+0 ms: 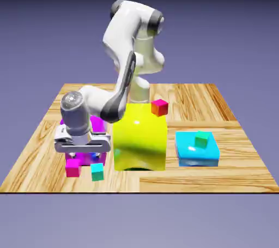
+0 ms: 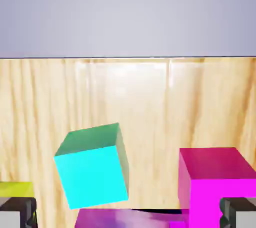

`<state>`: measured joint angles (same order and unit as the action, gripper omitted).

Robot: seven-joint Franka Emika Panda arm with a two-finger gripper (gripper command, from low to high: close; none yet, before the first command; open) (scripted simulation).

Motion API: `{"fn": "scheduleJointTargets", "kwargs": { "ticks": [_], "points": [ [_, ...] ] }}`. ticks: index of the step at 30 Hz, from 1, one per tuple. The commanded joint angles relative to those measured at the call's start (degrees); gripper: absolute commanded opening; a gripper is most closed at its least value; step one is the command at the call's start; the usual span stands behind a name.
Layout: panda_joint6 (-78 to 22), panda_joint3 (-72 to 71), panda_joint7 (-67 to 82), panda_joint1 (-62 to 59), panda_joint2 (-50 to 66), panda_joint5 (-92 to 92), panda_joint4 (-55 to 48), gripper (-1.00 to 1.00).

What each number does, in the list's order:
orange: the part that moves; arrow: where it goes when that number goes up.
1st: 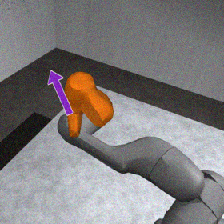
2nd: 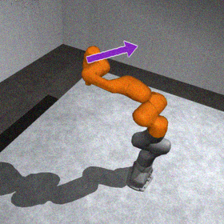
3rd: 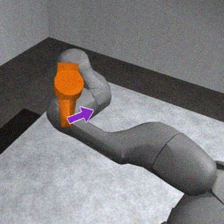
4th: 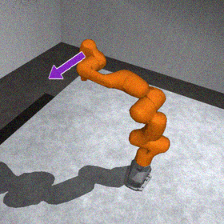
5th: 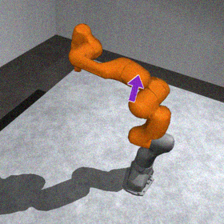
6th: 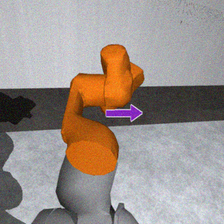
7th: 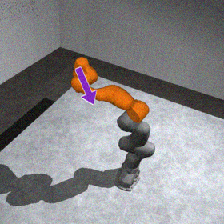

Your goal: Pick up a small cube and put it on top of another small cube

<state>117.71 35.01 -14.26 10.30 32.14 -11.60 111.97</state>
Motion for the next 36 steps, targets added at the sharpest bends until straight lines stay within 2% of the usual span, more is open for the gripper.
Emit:
{"fn": "scheduleJointTargets", "kwargs": {
  "ticks": [1,9,14,15,20,36],
  "points": [
    [-1.8,1.1,0.9,0.3,2.1,-0.4,-1.6,0.0],
    [-16.0,9.9,8.0,2.7,18.4,-3.3,-13.9,0.0],
    [-7.7,7.7,8.9,2.0,21.6,-5.7,-8.4,0.0],
    [-7.7,7.7,8.9,2.0,21.6,-5.7,-8.4,-1.0],
    [-15.3,11.1,6.3,4.0,18.8,-3.2,-14.9,-1.0],
    [-27.8,-16.7,-18.2,3.0,-14.2,4.8,-1.8,-1.0]
  ]
}}
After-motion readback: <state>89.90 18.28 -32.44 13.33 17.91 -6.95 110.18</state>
